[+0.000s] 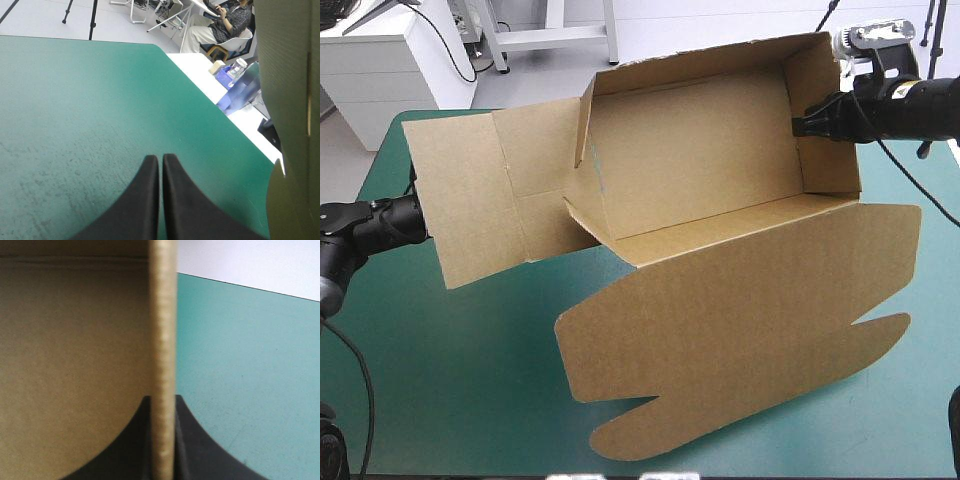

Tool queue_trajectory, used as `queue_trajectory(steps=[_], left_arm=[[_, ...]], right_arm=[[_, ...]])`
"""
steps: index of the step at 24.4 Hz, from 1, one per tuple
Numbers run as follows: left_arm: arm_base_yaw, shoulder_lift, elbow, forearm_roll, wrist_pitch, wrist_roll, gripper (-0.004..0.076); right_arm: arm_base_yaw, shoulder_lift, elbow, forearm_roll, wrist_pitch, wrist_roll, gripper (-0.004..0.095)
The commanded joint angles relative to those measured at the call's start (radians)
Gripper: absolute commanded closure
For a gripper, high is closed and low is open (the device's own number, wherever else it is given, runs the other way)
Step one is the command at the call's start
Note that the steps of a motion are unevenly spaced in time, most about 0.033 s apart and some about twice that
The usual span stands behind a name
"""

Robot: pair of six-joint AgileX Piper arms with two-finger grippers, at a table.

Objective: Fold the box

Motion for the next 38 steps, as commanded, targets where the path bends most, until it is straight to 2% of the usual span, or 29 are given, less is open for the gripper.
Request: queue_trajectory(steps=[1, 5, 6, 8, 15, 16, 19, 24, 29, 38], left_arm=[[-0.035, -0.030, -0.029, -0.092, 0.097, -0.007, 0.0678], [-0.041, -0.030, -0.029, -0.133, 0.097, -0.017, 0.0554], [-0.041, -0.030, -0.029, -0.157, 0.097, -0.019, 0.0474], [-0.041, -0.030, -0.029, -0.180, 0.097, -0.021, 0.0400], [-0.062, -0.030, -0.029, -0.182, 0.097, -0.028, 0.0367], [-0.073, -0.030, -0.029, -0.187, 0.097, -0.028, 0.0326], [-0.081, -0.030, -0.029, -0.209, 0.097, -0.022, 0.0276], [-0.081, -0.030, -0.033, -0.216, 0.097, -0.022, 0.0273], [-0.113, -0.030, -0.083, -0.192, 0.097, -0.042, 0.0169], [-0.155, -0.030, -0.161, -0.159, 0.097, -0.053, 0.0143]], right_arm=[[-0.003, -0.031, -0.024, 0.039, -0.094, 0.017, 0.0929], [0.027, -0.031, -0.024, -0.006, -0.108, 0.031, 0.0927], [0.061, -0.031, -0.024, -0.072, -0.125, 0.064, 0.0927], [0.115, -0.031, -0.024, -0.173, -0.153, 0.119, 0.0927], [0.175, -0.026, -0.024, -0.241, -0.223, 0.202, 0.0927], [0.176, -0.024, -0.024, -0.263, -0.226, 0.220, 0.0927], [0.183, -0.022, -0.024, -0.288, -0.226, 0.223, 0.0927], [0.183, -0.021, -0.024, -0.292, -0.227, 0.225, 0.0927], [0.183, -0.021, -0.024, -0.292, -0.227, 0.221, 0.0927], [0.194, -0.021, -0.024, -0.285, -0.227, 0.224, 0.0927]])
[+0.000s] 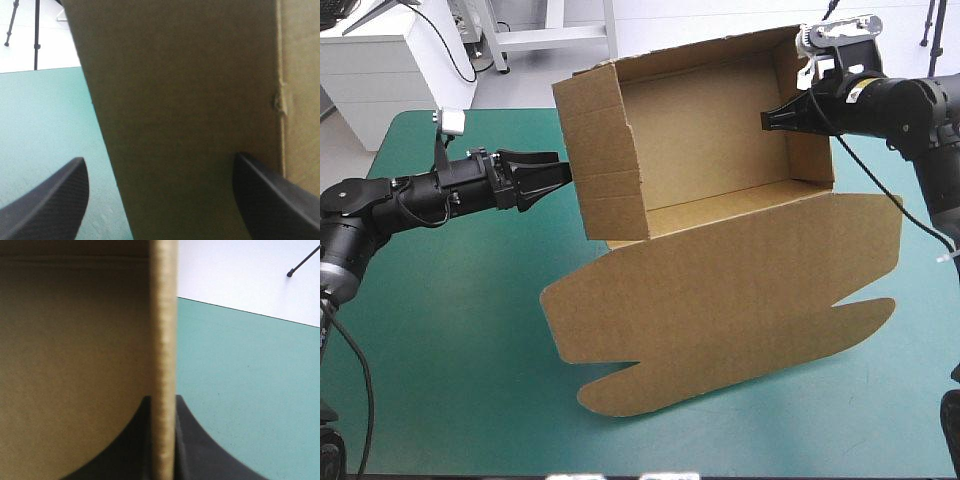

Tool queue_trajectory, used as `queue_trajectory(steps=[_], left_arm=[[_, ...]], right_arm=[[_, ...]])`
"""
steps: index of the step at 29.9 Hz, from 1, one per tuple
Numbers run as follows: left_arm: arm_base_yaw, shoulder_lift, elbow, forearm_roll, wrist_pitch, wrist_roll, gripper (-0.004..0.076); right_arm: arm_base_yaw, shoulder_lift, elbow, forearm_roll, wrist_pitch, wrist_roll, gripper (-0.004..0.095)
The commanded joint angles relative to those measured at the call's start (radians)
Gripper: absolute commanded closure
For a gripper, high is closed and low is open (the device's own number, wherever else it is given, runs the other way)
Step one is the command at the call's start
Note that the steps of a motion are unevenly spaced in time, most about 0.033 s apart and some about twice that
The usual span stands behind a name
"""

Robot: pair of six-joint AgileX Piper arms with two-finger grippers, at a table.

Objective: Fold the box

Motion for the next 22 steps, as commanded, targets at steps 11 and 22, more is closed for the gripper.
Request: queue_trajectory(steps=[11, 22], left_arm=[[-0.043, -0.032, -0.047, -0.072, 0.094, -0.008, 0.0111], [-0.043, -0.032, -0.047, -0.074, 0.087, -0.012, 0.0097]], right_arm=[[0.107, -0.030, -0.025, -0.166, -0.100, 0.139, 0.0927], [0.107, -0.028, -0.025, -0.161, -0.119, 0.190, 0.0927]])
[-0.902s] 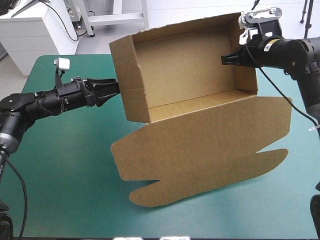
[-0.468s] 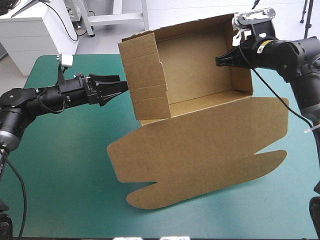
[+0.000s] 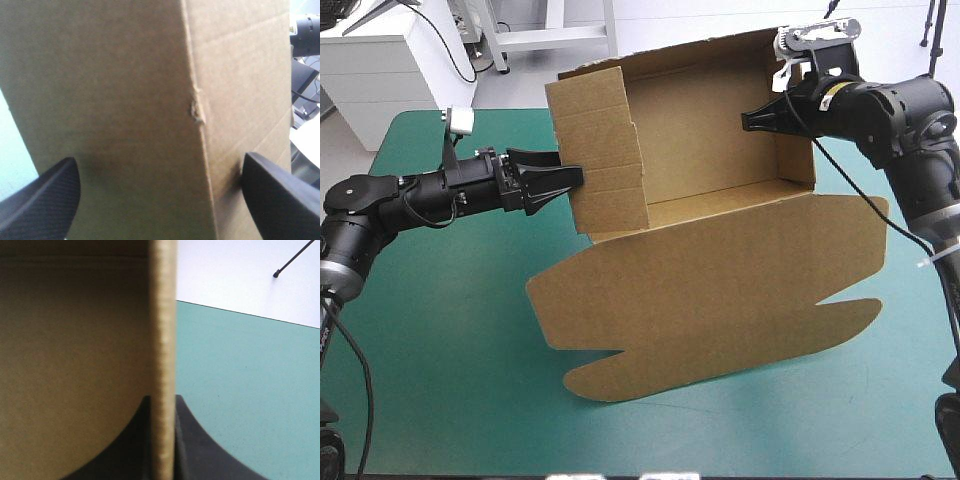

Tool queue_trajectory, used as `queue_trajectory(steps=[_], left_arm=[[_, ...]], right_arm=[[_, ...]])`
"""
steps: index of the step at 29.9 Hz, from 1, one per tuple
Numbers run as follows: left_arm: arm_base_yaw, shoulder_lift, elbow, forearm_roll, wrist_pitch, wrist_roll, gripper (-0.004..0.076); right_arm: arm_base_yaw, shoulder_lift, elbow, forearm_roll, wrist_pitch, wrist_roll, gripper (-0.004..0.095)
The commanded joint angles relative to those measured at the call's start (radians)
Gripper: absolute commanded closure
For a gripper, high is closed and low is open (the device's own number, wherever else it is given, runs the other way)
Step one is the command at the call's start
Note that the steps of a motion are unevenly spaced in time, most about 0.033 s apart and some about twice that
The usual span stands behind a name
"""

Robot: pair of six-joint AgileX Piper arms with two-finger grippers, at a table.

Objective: Fold the box

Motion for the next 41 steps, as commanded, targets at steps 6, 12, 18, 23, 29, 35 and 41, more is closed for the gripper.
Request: queue_trajectory(steps=[6, 12, 18, 23, 29, 35, 41], left_arm=[[-0.005, -0.032, -0.098, -0.013, 0.042, -0.096, 0.0097], [-0.086, -0.032, -0.236, 0.212, -0.097, -0.281, 0.0097], [-0.186, -0.032, -0.353, 0.515, -0.252, -0.510, 0.0097], [-0.256, -0.011, -0.429, 0.728, -0.287, -0.708, 0.0097], [-0.345, 0.041, -0.534, 0.992, -0.287, -0.906, 0.0119], [-0.417, 0.108, -0.639, 1.263, -0.207, -1.097, 0.0126], [-0.446, 0.158, -0.682, 1.402, -0.174, -1.206, 0.0129]], right_arm=[[-0.001, -0.038, -0.025, -0.001, -0.093, 0.056, 0.0926], [-0.001, -0.038, -0.025, 0.002, -0.093, 0.069, 0.0922], [-0.001, -0.038, -0.025, 0.002, -0.091, 0.081, 0.0921], [0.006, -0.032, -0.025, 0.004, -0.091, 0.094, 0.0920], [0.049, -0.007, -0.025, -0.047, -0.084, 0.146, 0.0920], [0.057, 0.023, -0.025, -0.030, -0.088, 0.200, 0.0920], [0.057, 0.044, -0.025, 0.010, -0.082, 0.208, 0.0920]])
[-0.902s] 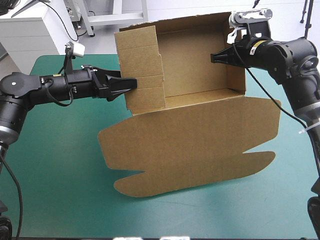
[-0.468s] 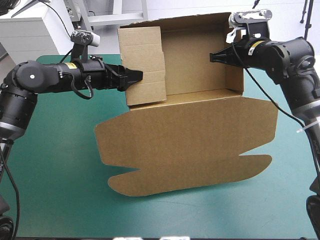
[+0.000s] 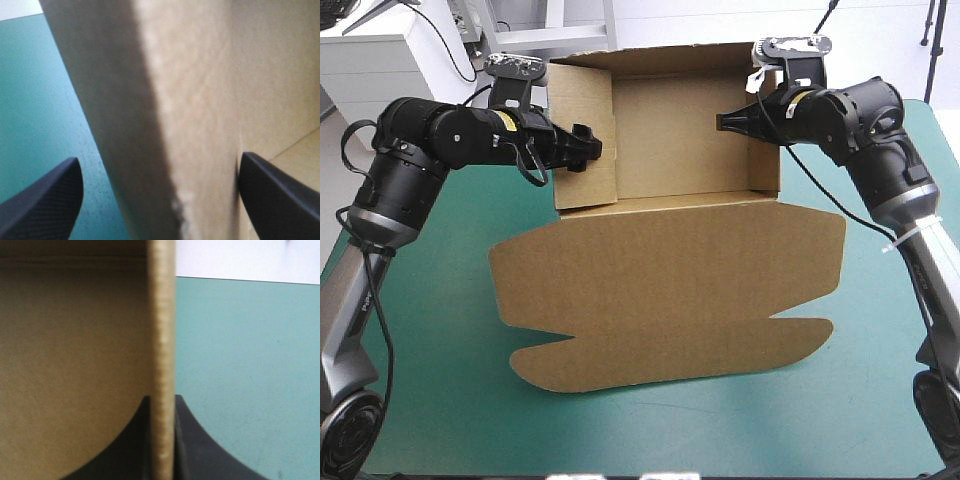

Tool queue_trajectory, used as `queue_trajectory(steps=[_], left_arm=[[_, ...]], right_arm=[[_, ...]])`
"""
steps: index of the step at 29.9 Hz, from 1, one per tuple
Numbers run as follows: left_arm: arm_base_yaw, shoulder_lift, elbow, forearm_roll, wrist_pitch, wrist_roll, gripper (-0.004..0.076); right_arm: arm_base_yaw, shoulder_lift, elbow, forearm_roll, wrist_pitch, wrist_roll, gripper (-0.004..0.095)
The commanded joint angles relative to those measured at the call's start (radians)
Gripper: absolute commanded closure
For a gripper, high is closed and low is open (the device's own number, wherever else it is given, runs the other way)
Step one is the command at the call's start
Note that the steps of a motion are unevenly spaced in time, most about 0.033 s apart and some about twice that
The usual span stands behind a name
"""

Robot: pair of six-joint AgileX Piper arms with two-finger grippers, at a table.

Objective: Fold the box

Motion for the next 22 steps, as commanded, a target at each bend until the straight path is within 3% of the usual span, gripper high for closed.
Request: queue_trajectory(steps=[1, 8, 15, 22], left_arm=[[-0.010, -0.020, -0.041, 0.030, -0.055, -0.072, 0.0138], [-0.010, -0.011, -0.041, 0.030, -0.109, -0.146, 0.0281], [-0.010, -0.007, -0.041, 0.035, -0.106, -0.146, 0.0372], [-0.010, 0.022, -0.045, 0.046, -0.062, -0.146, 0.0521]], right_arm=[[0.003, -0.035, -0.027, 0.030, -0.073, 0.024, 0.0920], [0.003, -0.016, -0.027, 0.030, -0.055, 0.027, 0.0920], [0.003, 0.004, -0.027, 0.038, -0.041, 0.017, 0.0920], [0.003, 0.028, -0.027, 0.038, 0.002, 0.004, 0.0920]])
